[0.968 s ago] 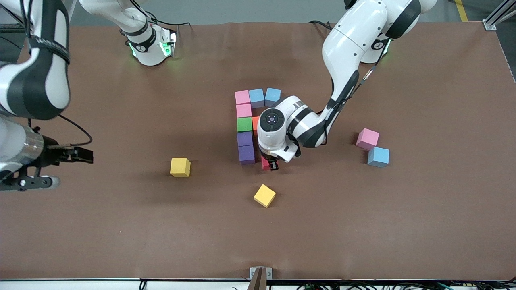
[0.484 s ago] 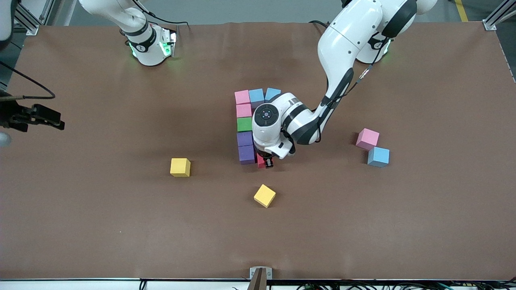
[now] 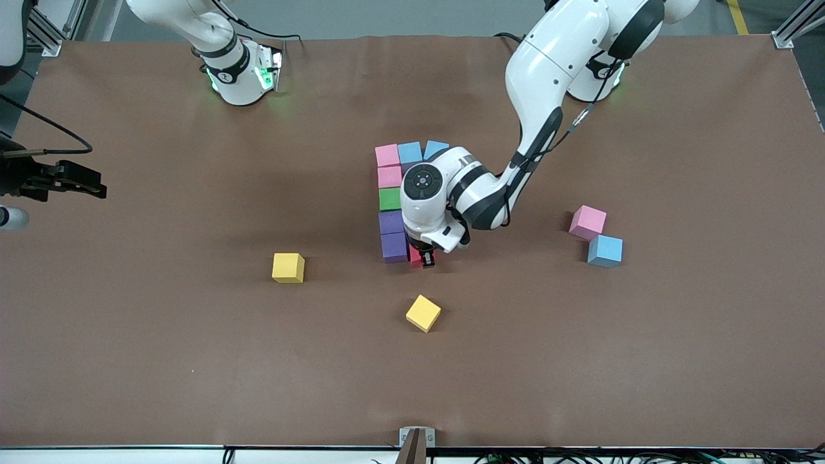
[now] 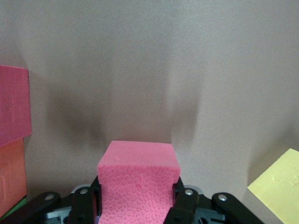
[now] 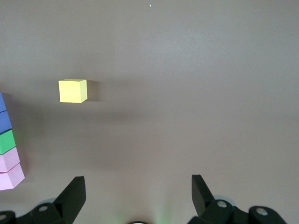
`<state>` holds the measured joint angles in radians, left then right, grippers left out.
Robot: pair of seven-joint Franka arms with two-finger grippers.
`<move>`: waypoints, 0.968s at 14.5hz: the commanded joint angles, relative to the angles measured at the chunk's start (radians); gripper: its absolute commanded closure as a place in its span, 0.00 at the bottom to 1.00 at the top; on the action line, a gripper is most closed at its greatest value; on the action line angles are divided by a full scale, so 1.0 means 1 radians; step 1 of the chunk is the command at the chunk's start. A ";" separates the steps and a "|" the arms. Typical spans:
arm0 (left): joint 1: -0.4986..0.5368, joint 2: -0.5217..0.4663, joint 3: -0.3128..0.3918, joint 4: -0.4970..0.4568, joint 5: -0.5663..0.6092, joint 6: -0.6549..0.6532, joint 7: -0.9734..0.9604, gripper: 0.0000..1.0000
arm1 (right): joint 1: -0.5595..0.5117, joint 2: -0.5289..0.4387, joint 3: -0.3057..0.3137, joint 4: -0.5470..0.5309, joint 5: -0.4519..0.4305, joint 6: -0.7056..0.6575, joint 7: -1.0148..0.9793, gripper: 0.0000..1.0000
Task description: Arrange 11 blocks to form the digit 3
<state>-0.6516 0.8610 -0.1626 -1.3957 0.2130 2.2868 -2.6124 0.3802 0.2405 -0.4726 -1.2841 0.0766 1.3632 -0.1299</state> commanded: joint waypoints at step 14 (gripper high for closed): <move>-0.030 0.056 -0.009 -0.002 -0.006 0.034 -0.025 0.49 | 0.016 0.022 0.008 0.034 -0.037 0.010 -0.002 0.00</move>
<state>-0.6626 0.8613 -0.1617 -1.3953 0.2144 2.2868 -2.6124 0.3971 0.2747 -0.4662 -1.2771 0.0537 1.3761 -0.1303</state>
